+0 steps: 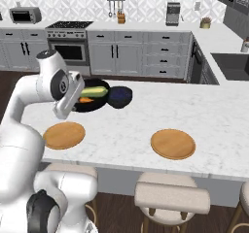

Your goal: Pick the chicken drumstick and corn from their plates and place them in the bowl. Then put the bowl in the fridge.

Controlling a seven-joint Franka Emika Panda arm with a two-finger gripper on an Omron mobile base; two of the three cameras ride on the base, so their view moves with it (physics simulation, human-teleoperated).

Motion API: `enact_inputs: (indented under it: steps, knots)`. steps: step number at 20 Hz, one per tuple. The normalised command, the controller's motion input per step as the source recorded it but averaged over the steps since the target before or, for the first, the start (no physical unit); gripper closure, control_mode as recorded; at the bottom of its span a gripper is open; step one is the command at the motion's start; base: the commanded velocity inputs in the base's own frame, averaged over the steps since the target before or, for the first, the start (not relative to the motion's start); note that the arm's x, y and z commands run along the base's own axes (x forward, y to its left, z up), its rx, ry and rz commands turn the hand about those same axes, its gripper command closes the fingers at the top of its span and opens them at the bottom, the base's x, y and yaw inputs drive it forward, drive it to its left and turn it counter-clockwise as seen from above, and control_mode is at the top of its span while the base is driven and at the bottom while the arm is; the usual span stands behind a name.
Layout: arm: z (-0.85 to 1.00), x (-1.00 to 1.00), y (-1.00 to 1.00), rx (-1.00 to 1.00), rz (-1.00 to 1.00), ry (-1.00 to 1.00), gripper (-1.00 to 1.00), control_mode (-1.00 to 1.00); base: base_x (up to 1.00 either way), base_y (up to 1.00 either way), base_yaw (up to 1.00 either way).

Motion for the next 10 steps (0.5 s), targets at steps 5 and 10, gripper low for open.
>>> enact_inputs:
  steps: [5,10]
  knots:
    - [0.41,-1.00,0.00,0.07,0.26,-0.06,1.00,-1.00,0.00,0.00,0.00]
    - [0.42,-1.00,0.00,0.14,0.13,0.06,1.00,-1.00,0.00,0.00,0.00]
